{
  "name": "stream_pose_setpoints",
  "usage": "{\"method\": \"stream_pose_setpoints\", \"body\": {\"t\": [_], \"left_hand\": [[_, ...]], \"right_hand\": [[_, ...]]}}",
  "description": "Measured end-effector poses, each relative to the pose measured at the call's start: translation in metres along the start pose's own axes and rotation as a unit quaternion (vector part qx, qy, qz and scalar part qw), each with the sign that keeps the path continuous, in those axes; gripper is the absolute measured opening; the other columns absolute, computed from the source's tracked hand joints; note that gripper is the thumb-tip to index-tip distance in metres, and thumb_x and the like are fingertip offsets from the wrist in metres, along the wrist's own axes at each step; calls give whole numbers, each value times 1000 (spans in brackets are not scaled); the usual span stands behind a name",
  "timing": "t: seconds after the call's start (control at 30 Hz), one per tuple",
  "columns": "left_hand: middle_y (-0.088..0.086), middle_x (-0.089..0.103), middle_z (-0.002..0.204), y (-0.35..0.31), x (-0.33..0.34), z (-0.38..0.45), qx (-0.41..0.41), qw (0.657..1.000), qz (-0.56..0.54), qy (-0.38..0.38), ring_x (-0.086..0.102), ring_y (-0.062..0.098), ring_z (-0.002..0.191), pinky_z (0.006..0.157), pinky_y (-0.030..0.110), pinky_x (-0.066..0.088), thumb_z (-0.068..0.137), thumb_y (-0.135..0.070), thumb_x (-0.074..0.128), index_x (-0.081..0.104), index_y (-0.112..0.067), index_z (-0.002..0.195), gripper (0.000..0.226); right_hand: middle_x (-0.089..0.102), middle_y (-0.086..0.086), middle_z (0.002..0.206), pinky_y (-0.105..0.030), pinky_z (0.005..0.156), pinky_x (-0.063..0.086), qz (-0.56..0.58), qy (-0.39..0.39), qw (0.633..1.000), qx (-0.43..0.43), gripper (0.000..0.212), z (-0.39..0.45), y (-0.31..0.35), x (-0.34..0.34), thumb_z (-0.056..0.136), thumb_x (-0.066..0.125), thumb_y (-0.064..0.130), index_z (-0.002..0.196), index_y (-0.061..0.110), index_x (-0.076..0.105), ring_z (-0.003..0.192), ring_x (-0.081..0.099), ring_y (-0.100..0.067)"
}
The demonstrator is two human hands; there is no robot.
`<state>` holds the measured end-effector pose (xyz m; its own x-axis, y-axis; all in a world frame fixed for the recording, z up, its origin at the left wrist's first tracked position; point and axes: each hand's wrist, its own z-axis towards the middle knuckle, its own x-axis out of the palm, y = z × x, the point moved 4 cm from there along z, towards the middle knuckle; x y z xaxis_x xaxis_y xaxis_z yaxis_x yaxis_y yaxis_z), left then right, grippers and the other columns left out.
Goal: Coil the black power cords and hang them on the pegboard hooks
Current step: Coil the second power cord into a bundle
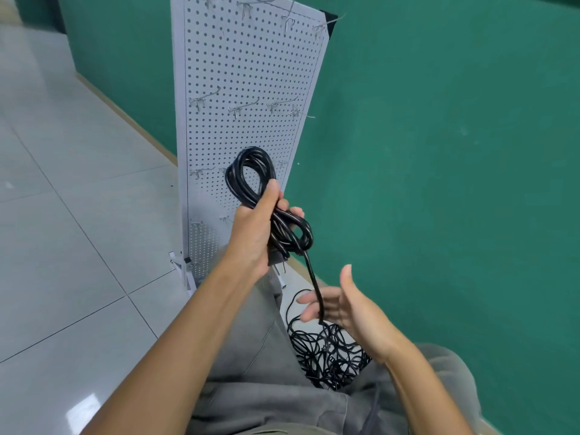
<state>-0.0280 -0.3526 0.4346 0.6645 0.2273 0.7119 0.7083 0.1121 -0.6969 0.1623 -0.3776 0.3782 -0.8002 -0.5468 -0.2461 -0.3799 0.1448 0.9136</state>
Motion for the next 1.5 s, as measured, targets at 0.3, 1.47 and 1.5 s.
{"method": "stream_pose_setpoints", "body": {"t": [0.3, 1.47, 1.5], "left_hand": [[-4, 63, 55, -7, -22, 8, 79, 985, 99, -115, 64, 23, 62, 75, 41, 56, 105, -33, 58, 56, -13, 73, 38], [-2, 55, 71, 48, 42, -41, -238, 931, 2, 277, 64, 16, 68, 73, 34, 58, 95, -25, 65, 61, -8, 92, 18], [-3, 56, 72, 46, 40, -39, -234, 932, 3, 278, 64, 16, 69, 77, 35, 57, 95, -26, 66, 61, -9, 93, 18]], "right_hand": [[63, 2, 71, -23, 62, 38, -226, -19, 965, -131, 17, -29, 42, 4, 103, 58, 19, 98, 15, 74, 63, 49, -10], [72, -4, 83, -19, 79, 53, 15, -171, 966, -193, 17, -34, 53, -48, 99, 59, 12, 103, -5, 61, 82, 69, -12], [73, -6, 89, -19, 84, 52, 2, -167, 970, -177, 16, -32, 43, -48, 99, 60, 12, 105, -3, 63, 89, 70, -12]]}}
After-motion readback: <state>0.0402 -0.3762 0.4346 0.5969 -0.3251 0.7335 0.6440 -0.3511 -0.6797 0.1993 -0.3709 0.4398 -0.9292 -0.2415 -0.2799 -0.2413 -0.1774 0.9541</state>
